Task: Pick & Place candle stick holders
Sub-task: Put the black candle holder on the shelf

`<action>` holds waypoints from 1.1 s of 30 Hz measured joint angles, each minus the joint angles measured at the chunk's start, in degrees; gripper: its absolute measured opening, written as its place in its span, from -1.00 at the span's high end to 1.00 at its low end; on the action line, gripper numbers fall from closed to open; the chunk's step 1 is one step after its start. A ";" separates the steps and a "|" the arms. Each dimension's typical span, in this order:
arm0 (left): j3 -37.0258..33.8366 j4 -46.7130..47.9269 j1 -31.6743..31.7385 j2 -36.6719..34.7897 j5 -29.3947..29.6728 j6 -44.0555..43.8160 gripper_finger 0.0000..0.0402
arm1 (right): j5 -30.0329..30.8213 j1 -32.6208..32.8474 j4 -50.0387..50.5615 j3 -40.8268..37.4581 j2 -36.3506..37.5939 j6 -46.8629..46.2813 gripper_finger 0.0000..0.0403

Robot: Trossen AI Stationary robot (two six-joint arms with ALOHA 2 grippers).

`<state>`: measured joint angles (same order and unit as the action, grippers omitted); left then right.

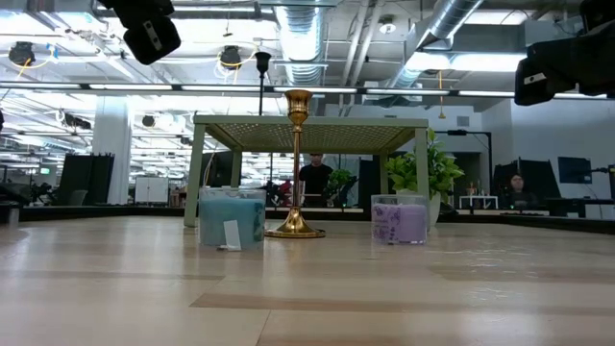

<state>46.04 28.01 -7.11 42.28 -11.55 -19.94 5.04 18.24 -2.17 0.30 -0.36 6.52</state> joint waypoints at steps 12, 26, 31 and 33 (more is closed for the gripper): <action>0.00 -0.25 -0.01 0.00 -0.50 0.00 0.92 | 0.56 0.00 0.00 0.00 0.00 -1.01 1.00; 0.04 -1.53 -0.06 0.39 -10.08 -10.94 0.96 | 5.55 0.00 -0.27 0.00 0.01 -4.72 1.00; 0.04 -1.51 -4.20 0.43 -12.89 -23.72 0.98 | 5.55 0.00 -0.28 0.00 0.02 -8.08 1.00; 0.19 -1.43 -7.00 0.44 -13.57 -29.03 0.98 | 5.55 0.00 -0.28 0.00 0.02 -9.41 1.00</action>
<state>46.23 26.58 -14.11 42.72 -25.12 -48.98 10.59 18.24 -2.46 0.30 -0.34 -2.88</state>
